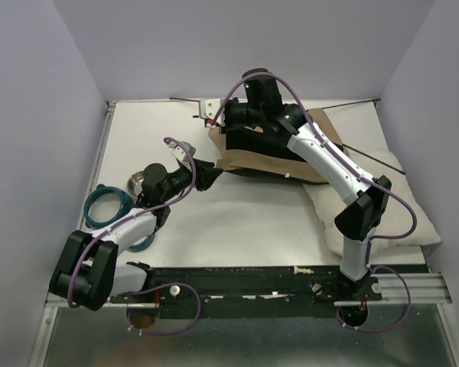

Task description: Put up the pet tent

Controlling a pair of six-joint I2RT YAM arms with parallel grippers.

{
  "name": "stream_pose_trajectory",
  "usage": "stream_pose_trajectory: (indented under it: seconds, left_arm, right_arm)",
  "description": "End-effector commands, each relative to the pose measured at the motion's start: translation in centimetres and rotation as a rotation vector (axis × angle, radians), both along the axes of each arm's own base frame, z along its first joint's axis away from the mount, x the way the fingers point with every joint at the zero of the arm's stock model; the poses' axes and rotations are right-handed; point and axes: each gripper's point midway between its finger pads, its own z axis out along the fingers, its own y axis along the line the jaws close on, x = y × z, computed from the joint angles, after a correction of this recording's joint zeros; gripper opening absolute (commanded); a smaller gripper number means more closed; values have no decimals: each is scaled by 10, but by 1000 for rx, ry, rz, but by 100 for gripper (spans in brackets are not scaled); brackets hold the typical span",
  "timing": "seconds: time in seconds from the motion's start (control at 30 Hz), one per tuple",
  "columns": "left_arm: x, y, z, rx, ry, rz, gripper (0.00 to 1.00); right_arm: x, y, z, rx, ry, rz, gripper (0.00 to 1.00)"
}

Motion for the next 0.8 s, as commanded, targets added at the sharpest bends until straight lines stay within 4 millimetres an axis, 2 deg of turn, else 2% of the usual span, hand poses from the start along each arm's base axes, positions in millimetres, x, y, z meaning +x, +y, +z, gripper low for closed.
stream_pose_trajectory:
  seconds: [0.0,0.07,0.13,0.2,0.27,0.33,0.5,0.63,0.77]
  left_arm:
    - [10,-5,12,-4,-61,0,49]
    - [12,-6,14,-2,-63,-1,40]
    - [8,-8,14,6,-61,-28,27]
    - [-2,-8,21,24,-81,-62,9]
    - [-18,-8,25,37,-88,-104,3]
    - [-34,-6,23,70,-82,-142,1]
    - [-46,18,6,176,-74,-58,0]
    - [-52,29,-5,274,-83,-41,0]
    - [-60,32,-7,303,-61,-60,0]
  right_arm:
    - [14,-21,5,-12,-13,-87,1]
    - [14,-21,3,-16,-12,-84,1]
    - [15,-22,0,-27,-22,-83,1]
    - [15,-26,-10,-57,-30,-74,1]
    - [12,-34,-24,-102,-31,-51,1]
    - [1,-41,-47,-180,-13,7,1]
    - [-29,-59,-102,-343,86,112,1]
    - [-39,-62,-121,-386,169,140,1]
    - [-44,-58,-125,-380,214,154,1]
